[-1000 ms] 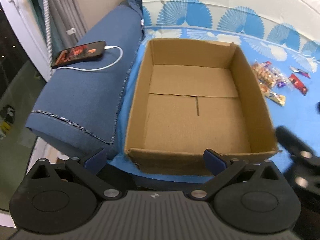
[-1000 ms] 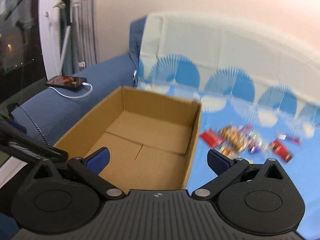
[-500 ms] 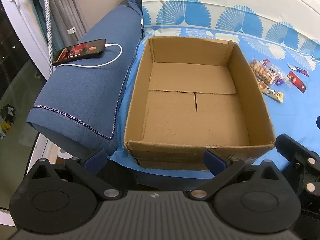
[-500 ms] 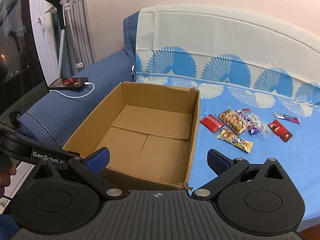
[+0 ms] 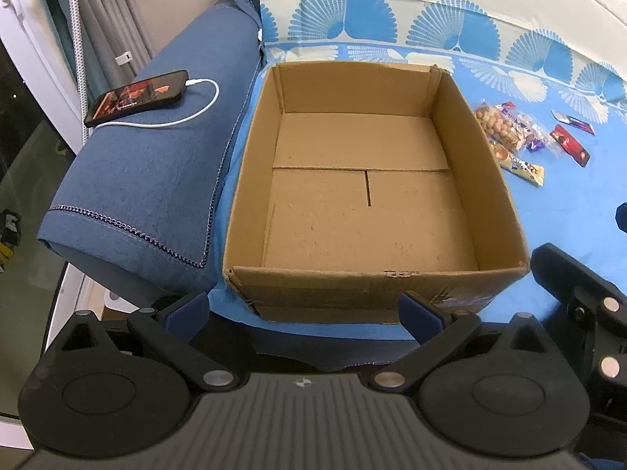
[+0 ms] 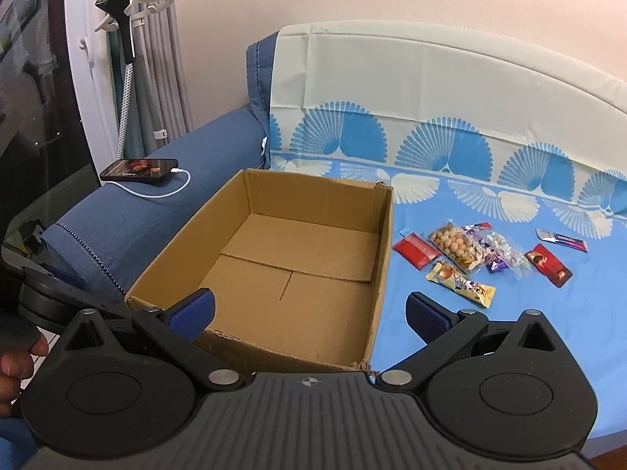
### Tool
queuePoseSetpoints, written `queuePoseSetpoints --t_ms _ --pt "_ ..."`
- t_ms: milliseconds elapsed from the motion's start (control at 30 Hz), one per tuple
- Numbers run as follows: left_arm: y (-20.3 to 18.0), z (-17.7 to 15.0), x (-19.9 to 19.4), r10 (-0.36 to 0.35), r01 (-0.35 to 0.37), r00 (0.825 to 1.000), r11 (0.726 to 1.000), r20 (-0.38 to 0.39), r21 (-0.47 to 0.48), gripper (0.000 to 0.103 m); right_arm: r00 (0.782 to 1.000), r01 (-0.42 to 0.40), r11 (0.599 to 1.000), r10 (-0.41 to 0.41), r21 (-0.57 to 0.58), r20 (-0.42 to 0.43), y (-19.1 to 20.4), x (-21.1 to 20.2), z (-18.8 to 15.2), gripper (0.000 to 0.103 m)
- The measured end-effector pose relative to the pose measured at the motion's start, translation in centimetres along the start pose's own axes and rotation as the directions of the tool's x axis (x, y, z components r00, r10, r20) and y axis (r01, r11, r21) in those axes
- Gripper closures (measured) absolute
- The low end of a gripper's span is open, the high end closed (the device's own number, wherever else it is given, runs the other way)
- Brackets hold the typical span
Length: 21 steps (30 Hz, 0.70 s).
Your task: Organize snacks
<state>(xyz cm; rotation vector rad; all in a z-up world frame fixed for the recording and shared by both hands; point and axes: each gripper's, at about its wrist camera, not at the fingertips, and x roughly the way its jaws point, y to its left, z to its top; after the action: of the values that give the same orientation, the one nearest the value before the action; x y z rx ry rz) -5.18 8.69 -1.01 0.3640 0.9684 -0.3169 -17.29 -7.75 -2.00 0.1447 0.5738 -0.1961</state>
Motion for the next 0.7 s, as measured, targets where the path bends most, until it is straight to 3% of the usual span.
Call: queuePoseSetpoints --t_ms 333,567,700 --pt "-0.01 0.09 -0.41 -0.008 0.008 1.000 1.000 0.008 -0.007 0.000 1.000 -0.007 1.000 0.007 0.000 0.005 0.02 -0.04 0.08 0.000" --pt "0.09 0.10 0.39 -0.003 0.001 0.999 1.000 -0.053 -0.022 0.000 1.000 -0.009 1.000 0.009 0.000 0.006 0.12 0.05 0.13 0.000" --pt "0.13 -0.02 0.36 -0.013 0.012 0.999 1.000 -0.051 -0.020 0.000 1.000 -0.010 1.000 0.010 0.000 0.000 0.18 0.17 0.08 0.000"
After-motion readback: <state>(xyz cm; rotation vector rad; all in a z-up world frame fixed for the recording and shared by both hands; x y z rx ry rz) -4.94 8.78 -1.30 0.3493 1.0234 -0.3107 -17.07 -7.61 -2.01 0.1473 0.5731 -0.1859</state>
